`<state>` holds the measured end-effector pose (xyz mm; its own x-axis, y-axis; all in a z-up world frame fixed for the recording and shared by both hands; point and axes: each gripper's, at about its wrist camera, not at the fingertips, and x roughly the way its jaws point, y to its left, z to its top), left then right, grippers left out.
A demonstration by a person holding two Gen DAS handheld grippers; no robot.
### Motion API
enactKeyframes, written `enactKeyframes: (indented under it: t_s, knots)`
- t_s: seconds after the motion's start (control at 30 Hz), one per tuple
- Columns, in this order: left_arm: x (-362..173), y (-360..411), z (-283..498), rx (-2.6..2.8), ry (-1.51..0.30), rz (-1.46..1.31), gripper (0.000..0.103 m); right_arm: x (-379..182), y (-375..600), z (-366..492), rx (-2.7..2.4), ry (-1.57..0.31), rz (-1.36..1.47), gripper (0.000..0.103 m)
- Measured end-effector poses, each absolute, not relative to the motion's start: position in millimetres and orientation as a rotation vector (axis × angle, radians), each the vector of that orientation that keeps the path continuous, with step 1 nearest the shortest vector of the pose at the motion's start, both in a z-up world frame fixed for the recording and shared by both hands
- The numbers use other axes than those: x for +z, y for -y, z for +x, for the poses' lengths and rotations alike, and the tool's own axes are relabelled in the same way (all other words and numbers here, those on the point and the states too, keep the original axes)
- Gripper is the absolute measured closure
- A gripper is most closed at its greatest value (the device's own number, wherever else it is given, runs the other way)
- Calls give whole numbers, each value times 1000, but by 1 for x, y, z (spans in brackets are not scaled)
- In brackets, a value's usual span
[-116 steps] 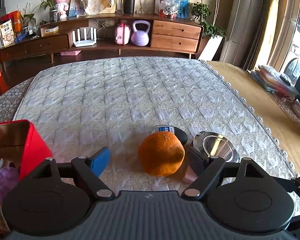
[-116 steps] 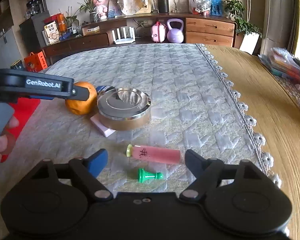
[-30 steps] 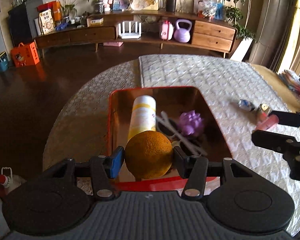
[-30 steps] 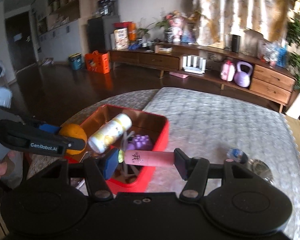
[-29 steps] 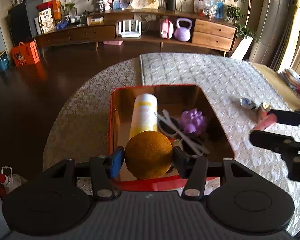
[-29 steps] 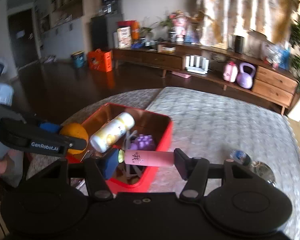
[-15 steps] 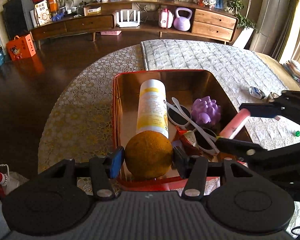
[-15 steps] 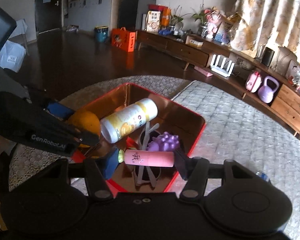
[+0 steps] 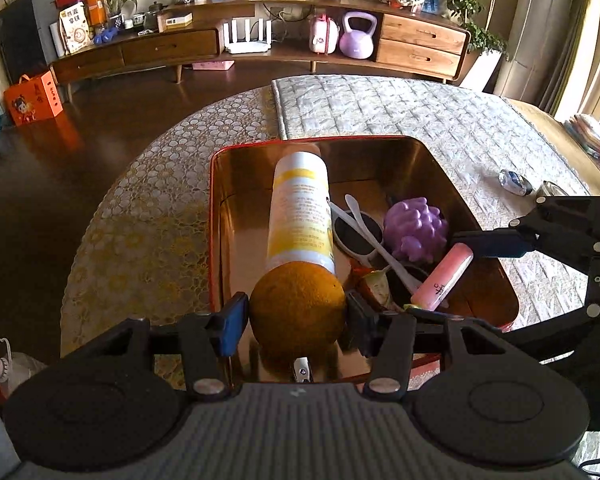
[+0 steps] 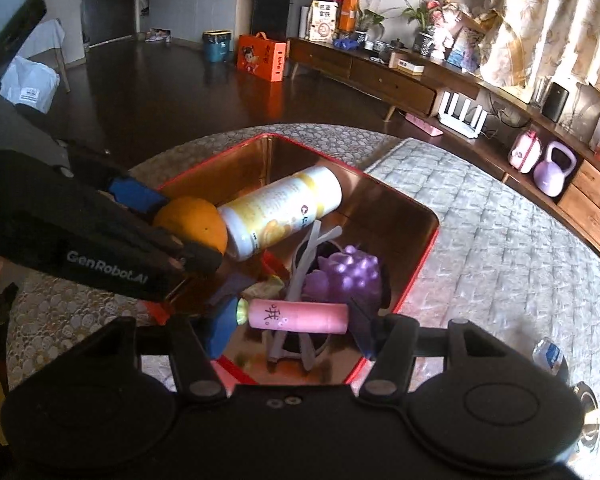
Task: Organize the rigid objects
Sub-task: 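Open the right gripper to drop the pink tube while the left releases the orange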
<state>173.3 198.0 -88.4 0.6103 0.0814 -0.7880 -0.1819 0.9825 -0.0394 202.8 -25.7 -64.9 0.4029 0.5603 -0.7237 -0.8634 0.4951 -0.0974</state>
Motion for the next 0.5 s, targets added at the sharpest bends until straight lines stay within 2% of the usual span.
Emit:
enactKeyframes:
  t_s: [0.5]
  knots:
    - [-88,-193,168,142,-906,-135,50,-42,47,191,947,-674,-406,32]
